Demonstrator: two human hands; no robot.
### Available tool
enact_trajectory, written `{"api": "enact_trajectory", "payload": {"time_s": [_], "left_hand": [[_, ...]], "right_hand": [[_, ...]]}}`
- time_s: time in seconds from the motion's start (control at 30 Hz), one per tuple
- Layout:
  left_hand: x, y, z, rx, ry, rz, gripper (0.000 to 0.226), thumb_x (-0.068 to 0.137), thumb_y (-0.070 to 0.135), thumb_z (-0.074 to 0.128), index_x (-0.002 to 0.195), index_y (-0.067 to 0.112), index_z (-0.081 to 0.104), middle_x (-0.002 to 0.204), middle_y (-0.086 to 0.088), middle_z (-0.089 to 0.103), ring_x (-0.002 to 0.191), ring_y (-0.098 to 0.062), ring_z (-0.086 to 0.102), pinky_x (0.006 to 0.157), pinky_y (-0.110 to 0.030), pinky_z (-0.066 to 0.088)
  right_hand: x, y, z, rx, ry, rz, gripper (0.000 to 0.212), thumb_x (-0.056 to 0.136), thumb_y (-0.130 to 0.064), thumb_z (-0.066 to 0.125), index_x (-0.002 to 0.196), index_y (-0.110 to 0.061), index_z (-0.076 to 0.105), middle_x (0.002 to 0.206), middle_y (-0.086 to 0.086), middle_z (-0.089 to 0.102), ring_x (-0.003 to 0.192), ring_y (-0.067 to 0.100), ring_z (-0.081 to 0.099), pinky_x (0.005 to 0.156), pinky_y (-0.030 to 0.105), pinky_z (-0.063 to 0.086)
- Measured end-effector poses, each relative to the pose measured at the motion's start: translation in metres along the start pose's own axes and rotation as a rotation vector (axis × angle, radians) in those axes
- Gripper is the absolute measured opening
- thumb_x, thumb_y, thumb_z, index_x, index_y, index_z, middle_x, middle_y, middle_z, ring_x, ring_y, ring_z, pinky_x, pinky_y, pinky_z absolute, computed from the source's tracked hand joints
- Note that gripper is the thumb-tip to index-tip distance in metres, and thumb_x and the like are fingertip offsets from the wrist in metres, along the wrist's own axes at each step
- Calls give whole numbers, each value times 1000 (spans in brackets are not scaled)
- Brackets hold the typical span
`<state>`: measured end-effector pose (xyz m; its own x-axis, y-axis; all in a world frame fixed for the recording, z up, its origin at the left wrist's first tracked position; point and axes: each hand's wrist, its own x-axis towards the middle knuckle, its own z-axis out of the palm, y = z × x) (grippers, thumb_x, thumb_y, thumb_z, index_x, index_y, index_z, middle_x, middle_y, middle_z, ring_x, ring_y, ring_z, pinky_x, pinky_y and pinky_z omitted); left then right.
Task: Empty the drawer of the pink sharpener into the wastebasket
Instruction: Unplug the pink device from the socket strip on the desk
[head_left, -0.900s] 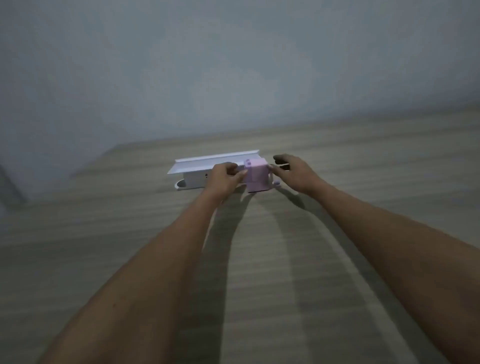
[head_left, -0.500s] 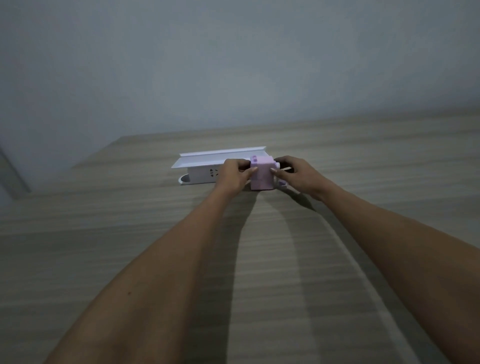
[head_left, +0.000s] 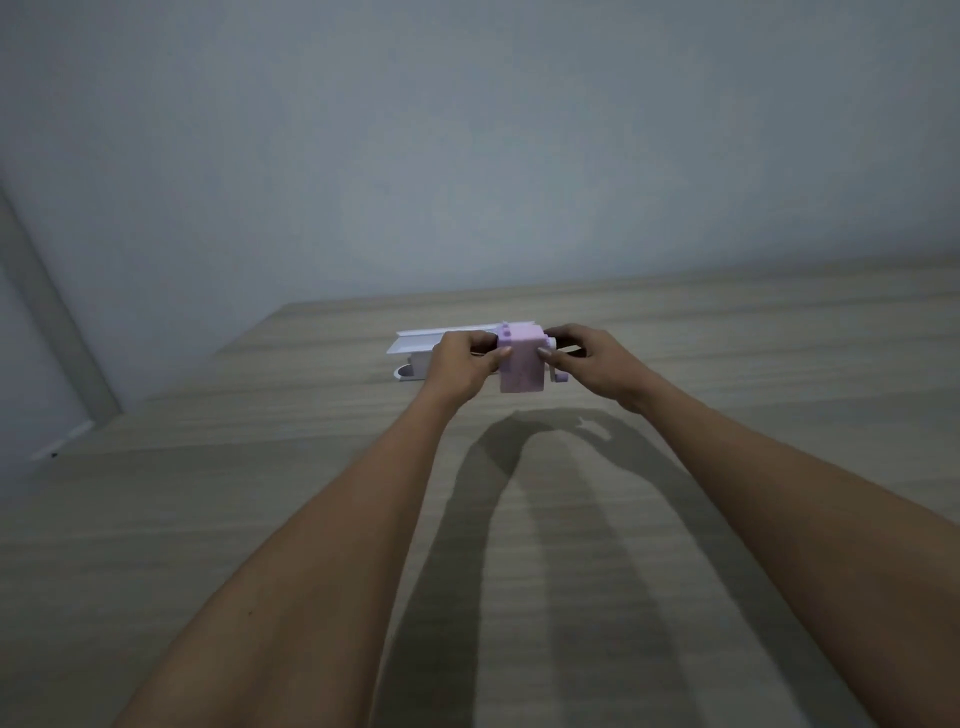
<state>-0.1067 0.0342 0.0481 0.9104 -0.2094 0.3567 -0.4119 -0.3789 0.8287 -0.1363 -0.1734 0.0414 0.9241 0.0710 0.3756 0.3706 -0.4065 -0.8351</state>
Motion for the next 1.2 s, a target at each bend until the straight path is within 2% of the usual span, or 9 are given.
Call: {"api": "enact_trajectory", "payload": {"time_s": [0.1, 0.27, 0.4, 0.57, 0.73, 0.8, 0.9, 1.03, 1.2], "left_hand": [[-32, 13, -9, -11, -32, 15, 25, 90, 12, 70, 109, -4, 74, 109, -24, 76, 93, -21, 68, 100, -52, 53], [-77, 23, -13, -44, -71, -14, 30, 89, 10, 71, 118, 2, 74, 112, -16, 76, 111, -27, 71, 102, -47, 53], [-106, 13, -5, -74, -42, -60, 30, 88, 11, 72, 117, 4, 75, 111, -13, 77, 110, -27, 71, 102, -48, 53], [-132, 4, 6, -60, -30, -99, 33, 87, 10, 73, 119, 3, 73, 114, -14, 76, 109, -27, 71, 101, -46, 53], [-144, -5, 14, -105, 5, -100, 35, 87, 7, 73, 121, -1, 71, 117, -16, 74, 111, -28, 70, 101, -41, 54], [-146, -6, 15, -124, 1, -100, 37, 87, 5, 72, 123, -2, 69, 119, -17, 73, 113, -30, 69, 99, -38, 55], [-147, -9, 14, -156, -31, -134, 53, 85, 6, 75, 135, 0, 59, 128, -16, 67, 117, -32, 67, 98, -46, 56], [-142, -18, 14, -167, -82, -193, 78, 78, 8, 83, 146, 4, 45, 133, -16, 61, 119, -32, 63, 98, -51, 55], [-141, -25, 15, -178, -198, -188, 71, 76, -4, 79, 141, 7, 52, 126, -15, 69, 113, -27, 69, 96, -43, 58]], "right_hand": [[-30, -15, 1, -15, -14, 6, 41, 96, -16, 66, 133, 0, 60, 128, 17, 66, 113, 29, 66, 66, 14, 56], [-72, -28, 4, -19, -37, 15, 39, 96, -16, 66, 132, -2, 61, 125, 13, 68, 105, 25, 67, 67, 13, 56], [-100, -30, 13, -30, -62, 24, 39, 97, -14, 64, 133, -1, 59, 125, 13, 65, 105, 22, 63, 63, 12, 55], [-123, -14, 22, -92, -67, 45, 43, 95, -20, 66, 135, -3, 60, 131, 14, 65, 115, 27, 66, 89, 32, 56], [-138, -7, 28, -37, -44, 64, 41, 95, -19, 66, 134, -7, 60, 127, 14, 66, 111, 32, 68, 86, 49, 60], [-139, -7, 29, -26, -36, 65, 42, 96, -18, 65, 136, -6, 59, 128, 13, 66, 110, 33, 69, 85, 44, 62], [-140, -8, 28, -16, -45, 52, 46, 95, -17, 65, 139, -6, 56, 132, 10, 63, 112, 25, 67, 81, 26, 62], [-135, -4, 26, 38, -53, 77, 55, 90, -15, 73, 141, -5, 54, 136, 8, 62, 116, 23, 67, 80, 31, 62], [-128, -2, 29, 79, -122, 133, 57, 86, -11, 77, 139, -7, 56, 126, 14, 68, 110, 26, 69, 77, 26, 61]]}}
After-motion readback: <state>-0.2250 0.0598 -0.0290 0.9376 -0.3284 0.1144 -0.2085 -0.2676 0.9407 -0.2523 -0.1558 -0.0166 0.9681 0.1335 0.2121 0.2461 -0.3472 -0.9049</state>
